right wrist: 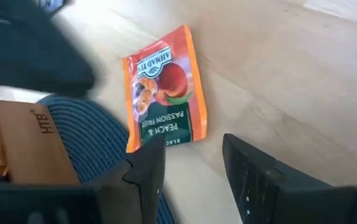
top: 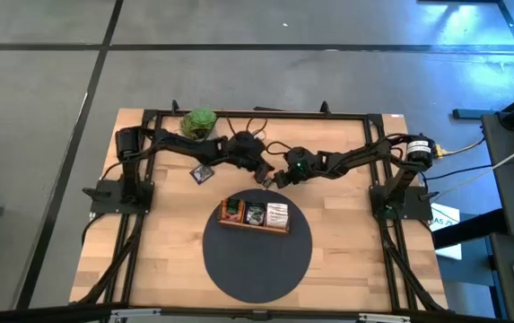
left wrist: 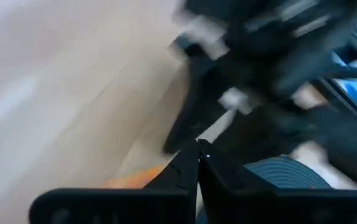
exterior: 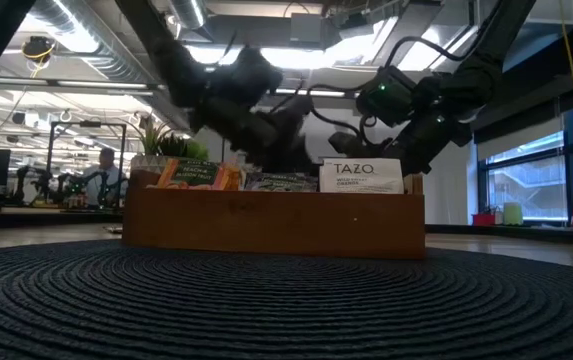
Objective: Pick & Place Tea
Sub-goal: Put the orange tea bag into the left slot of the wooden organizer
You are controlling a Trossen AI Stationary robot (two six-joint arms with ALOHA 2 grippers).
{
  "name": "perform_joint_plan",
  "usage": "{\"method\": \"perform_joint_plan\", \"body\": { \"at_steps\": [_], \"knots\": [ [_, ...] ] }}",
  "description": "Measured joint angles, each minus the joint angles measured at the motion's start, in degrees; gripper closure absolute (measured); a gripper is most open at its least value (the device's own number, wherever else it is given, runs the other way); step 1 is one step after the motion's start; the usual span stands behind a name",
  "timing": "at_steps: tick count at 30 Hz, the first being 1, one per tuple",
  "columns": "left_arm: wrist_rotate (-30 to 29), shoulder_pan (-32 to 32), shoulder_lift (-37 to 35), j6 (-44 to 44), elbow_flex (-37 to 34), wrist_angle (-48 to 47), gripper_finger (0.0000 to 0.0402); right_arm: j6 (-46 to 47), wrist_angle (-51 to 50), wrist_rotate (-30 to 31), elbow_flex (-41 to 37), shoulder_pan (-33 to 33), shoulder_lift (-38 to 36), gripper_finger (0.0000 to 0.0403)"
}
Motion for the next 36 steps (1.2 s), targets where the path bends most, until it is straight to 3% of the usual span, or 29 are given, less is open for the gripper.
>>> {"method": "perform_joint_plan", "body": {
  "at_steps": [6, 10, 13, 20, 25, 30, 36],
  "knots": [
    [4.9, 0.9, -4.5, 22.8, 7.5, -11.5, 0.0398, 0.0, 0.0, -2.3, 0.0, 0.0, 0.0, 0.0241],
    [2.4, 0.3, -6.6, 35.8, 12.0, -21.3, 0.0394, 0.0, 0.1, -2.3, 0.0, 0.0, 0.0, 0.0241],
    [0.1, 0.3, -7.9, 41.0, 13.8, -23.5, 0.0394, -0.1, 0.3, -2.3, 0.0, 0.0, 0.0, 0.0241],
    [-5.3, 0.3, -8.9, 40.9, 14.3, -19.4, 0.0397, -0.1, 1.2, -2.3, 0.1, -0.1, -0.1, 0.0241],
    [-5.9, 0.3, -8.9, 42.8, 14.3, -21.5, 0.0390, -0.1, 0.7, -2.3, 0.1, -0.1, -0.1, 0.0241],
    [-8.0, -1.3, -8.9, 48.6, 14.3, -22.9, 0.0360, 0.0, 0.0, -2.3, 0.1, -0.1, -0.1, 0.0241],
    [-15.7, -3.9, -8.9, 52.4, 14.3, -30.0, 0.0311, 0.0, -1.2, -2.4, 0.1, -0.1, -0.1, 0.0241]
  ]
}}
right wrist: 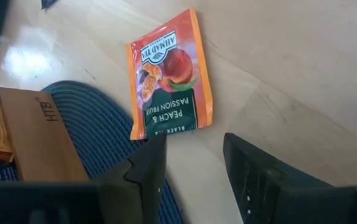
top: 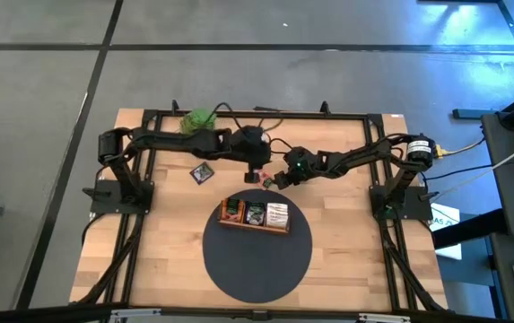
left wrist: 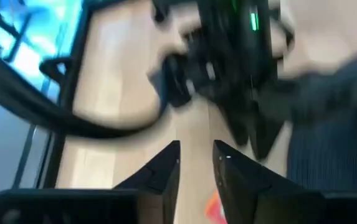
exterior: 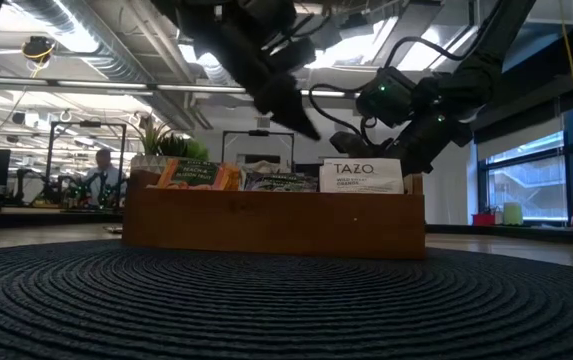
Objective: Pick & Place Tea
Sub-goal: Put the orange tea bag into the left slot of the wooden organizer
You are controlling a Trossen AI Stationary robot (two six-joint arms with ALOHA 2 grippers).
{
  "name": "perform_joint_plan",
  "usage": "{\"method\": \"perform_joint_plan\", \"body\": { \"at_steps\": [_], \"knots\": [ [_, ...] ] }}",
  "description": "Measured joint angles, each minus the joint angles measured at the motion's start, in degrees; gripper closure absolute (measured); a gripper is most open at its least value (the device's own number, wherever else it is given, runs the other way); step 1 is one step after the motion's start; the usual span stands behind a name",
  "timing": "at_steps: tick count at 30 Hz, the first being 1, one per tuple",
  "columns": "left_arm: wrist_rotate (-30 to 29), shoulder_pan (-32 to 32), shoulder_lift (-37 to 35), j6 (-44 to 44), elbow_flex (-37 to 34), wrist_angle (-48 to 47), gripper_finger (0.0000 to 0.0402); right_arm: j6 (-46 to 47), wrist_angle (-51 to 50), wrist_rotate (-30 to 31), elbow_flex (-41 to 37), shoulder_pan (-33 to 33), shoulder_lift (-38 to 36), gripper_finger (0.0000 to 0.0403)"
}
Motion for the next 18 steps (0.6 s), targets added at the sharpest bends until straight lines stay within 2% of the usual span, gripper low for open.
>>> {"method": "perform_joint_plan", "body": {
  "at_steps": [4, 7, 12, 18],
  "knots": [
    [-4.2, -1.2, 0.0, 0.3, 0.0, -8.8, 0.0287, 0.0, -0.1, 0.0, 0.0, 0.0, 0.0, 0.0241],
    [-3.0, -1.7, 0.0, -2.9, -1.7, -12.4, 0.0279, 0.2, -0.1, -0.2, 0.0, 0.0, 0.0, 0.0241],
    [1.1, -1.7, 0.2, -5.9, -7.2, -7.6, 0.0277, 3.8, -0.1, -0.4, 0.0, 0.0, 0.0, 0.0241],
    [-1.5, -1.7, 0.4, -4.0, -10.4, -1.5, 0.0281, 7.8, 0.0, -0.4, 0.0, 0.0, 0.0, 0.0241]
  ]
}}
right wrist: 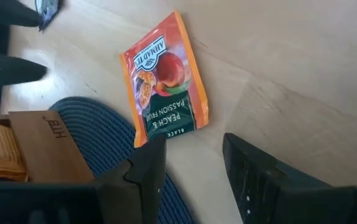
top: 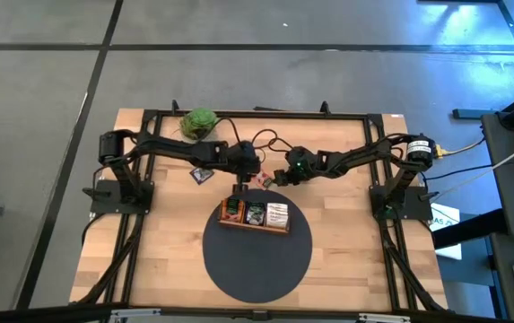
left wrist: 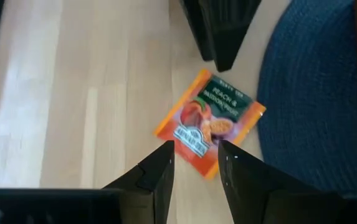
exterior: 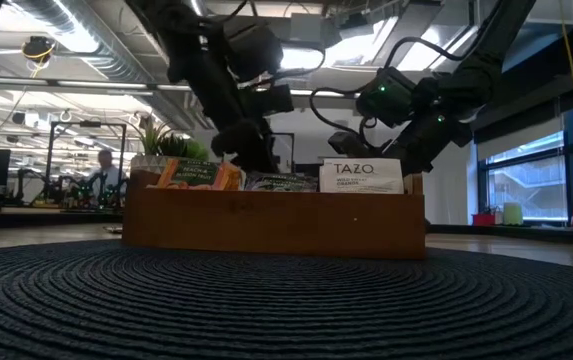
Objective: Pick & Place Tea
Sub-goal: Put the orange tea bag into the left slot of the wooden organizer
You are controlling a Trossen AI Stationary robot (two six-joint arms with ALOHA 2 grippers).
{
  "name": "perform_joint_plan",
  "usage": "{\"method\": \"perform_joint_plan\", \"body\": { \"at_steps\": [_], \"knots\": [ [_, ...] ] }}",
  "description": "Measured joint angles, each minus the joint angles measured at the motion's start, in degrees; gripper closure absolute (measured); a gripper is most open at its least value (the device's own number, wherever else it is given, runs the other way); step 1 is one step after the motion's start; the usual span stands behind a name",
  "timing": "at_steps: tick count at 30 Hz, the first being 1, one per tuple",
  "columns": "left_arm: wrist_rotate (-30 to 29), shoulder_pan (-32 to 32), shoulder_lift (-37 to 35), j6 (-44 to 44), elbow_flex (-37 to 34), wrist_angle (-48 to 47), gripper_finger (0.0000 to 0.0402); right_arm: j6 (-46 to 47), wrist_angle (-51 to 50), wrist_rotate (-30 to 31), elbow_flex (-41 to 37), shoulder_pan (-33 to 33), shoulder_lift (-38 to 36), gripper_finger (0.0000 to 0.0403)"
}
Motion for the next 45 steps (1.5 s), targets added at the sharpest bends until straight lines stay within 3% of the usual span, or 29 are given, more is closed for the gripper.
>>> {"method": "perform_joint_plan", "body": {
  "at_steps": [12, 18, 31, 40, 45],
  "knots": [
    [1.0, 0.3, 7.3, -0.4, -0.8, 5.1, 0.0283, 3.0, 1.0, -0.2, 0.0, 0.3, 0.1, 0.0241],
    [0.9, 0.3, 9.9, -2.1, -0.6, 5.6, 0.0281, 3.2, 1.1, 3.7, 0.0, 2.0, 0.1, 0.0241],
    [1.2, -1.7, 10.1, -18.5, -0.7, 7.6, 0.0285, 6.3, 1.0, 6.9, 0.0, 2.4, 0.1, 0.0241],
    [1.5, -2.7, 11.1, -31.0, -0.8, 10.9, 0.0284, 7.6, 0.2, 6.7, 0.0, 2.2, 0.3, 0.0241],
    [2.5, -2.7, 13.5, -32.9, -0.5, 14.8, 0.0282, 8.6, 0.6, 4.6, 0.2, 2.1, 1.5, 0.0241]
  ]
}}
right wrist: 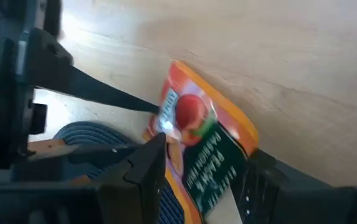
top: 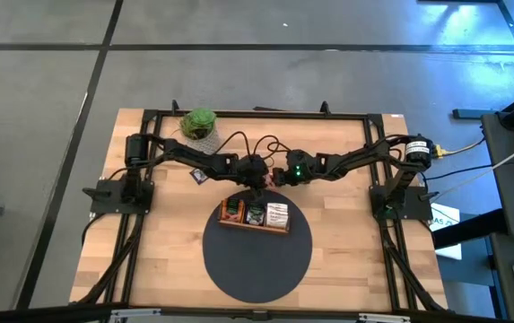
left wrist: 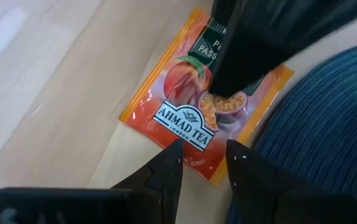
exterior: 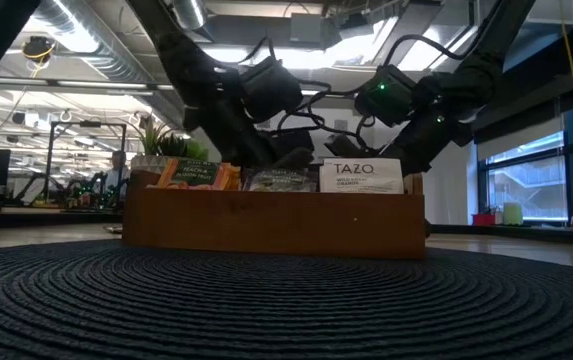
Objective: Pick & Place Tea
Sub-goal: Put the orange tea bag into the left slot of the wooden organizer
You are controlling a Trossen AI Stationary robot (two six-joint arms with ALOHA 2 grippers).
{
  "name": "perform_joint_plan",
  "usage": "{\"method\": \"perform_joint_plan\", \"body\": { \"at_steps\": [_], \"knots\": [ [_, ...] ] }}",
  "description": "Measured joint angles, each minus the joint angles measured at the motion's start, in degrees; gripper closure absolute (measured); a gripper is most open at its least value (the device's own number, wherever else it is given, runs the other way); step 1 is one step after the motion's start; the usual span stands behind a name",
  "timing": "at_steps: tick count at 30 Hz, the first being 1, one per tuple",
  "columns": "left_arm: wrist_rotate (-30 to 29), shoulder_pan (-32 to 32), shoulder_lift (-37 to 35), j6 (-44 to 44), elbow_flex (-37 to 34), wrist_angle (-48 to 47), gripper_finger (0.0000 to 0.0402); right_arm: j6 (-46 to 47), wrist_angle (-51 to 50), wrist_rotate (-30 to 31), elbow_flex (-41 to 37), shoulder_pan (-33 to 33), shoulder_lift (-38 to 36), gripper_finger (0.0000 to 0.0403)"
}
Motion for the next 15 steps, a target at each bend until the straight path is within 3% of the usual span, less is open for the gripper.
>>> {"method": "perform_joint_plan", "body": {
  "at_steps": [7, 15],
  "knots": [
    [0.1, 0.2, 0.7, 0.3, 0.0, 0.2, 0.0285, -2.5, 0.1, -0.3, -0.1, -0.1, -0.4, 0.0253],
    [1.2, 2.3, 0.6, 0.3, -0.1, -0.3, 0.0284, -4.6, -0.9, -1.0, -0.3, -1.3, -2.0, 0.0313]
  ]
}}
